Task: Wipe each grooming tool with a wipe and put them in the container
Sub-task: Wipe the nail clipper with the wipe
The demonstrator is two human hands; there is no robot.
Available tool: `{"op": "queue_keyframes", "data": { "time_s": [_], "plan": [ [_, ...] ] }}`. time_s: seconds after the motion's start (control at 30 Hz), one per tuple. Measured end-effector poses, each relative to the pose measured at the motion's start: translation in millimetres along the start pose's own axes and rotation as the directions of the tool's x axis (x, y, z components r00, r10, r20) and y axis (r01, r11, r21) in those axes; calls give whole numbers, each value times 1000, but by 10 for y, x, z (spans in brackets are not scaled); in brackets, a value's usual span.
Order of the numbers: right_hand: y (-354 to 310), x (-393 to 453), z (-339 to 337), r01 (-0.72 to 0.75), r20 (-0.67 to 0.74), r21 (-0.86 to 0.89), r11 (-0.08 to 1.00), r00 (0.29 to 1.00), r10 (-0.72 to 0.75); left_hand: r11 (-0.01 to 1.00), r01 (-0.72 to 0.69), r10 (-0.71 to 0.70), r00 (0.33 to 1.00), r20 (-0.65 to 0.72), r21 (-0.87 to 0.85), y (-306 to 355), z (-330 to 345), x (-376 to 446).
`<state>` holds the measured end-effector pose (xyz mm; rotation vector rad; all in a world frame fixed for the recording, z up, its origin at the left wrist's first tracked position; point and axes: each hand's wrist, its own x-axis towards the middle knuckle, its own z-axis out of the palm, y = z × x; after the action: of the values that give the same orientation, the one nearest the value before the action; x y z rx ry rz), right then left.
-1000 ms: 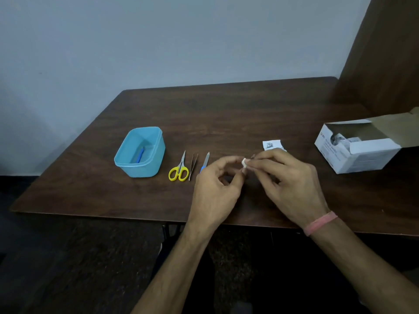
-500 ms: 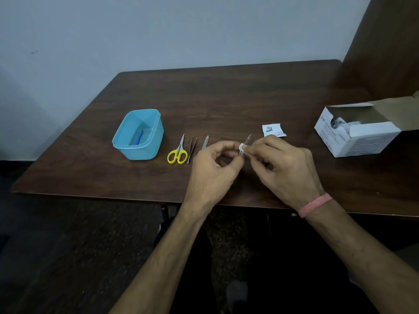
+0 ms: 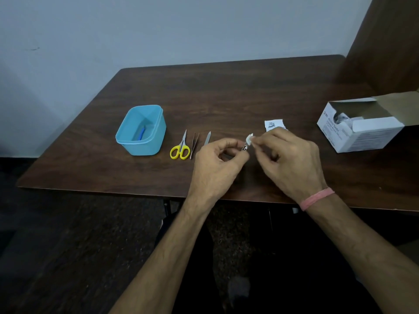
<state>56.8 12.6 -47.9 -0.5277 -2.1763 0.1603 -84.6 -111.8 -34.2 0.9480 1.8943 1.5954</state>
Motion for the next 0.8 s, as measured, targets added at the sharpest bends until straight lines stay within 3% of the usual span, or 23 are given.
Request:
{"op": "queue_keyframes", "data": {
  "time_s": [0.13,0.23,0.37,0.5,0.6,0.73,0.8],
  "plan": [
    [-13,-34,15,56,80,4,998,995,-56,1000,-8,8,1000,6,-4,20,-7,-10],
    [7,2,6,-18,15,-1,1000,1000,18,1000,-1,1,1000,-4,3,28,5,-16],
    [-4,-28,18,44,69,20,999,997,-45,1000,-10,10,1000,-7,7,22,1,-18],
    [2,-10,3,-1,28,-7,1000,1000,1,999,-32,33,999,-11,44,-5,19,-13],
    [-19,-38,-2,65,102,35,997,993,-68,996,-63,62,998,7,70,-15,22,-14],
    [-9,11,6,-65,7,-19,998,998,65,997,-20,22,999,-24,75,-47,31,10],
    [-18,1,13,-17,38,-13,1000,999,18,997,-28,30,999,-21,78,-52,30,11]
  ]
}}
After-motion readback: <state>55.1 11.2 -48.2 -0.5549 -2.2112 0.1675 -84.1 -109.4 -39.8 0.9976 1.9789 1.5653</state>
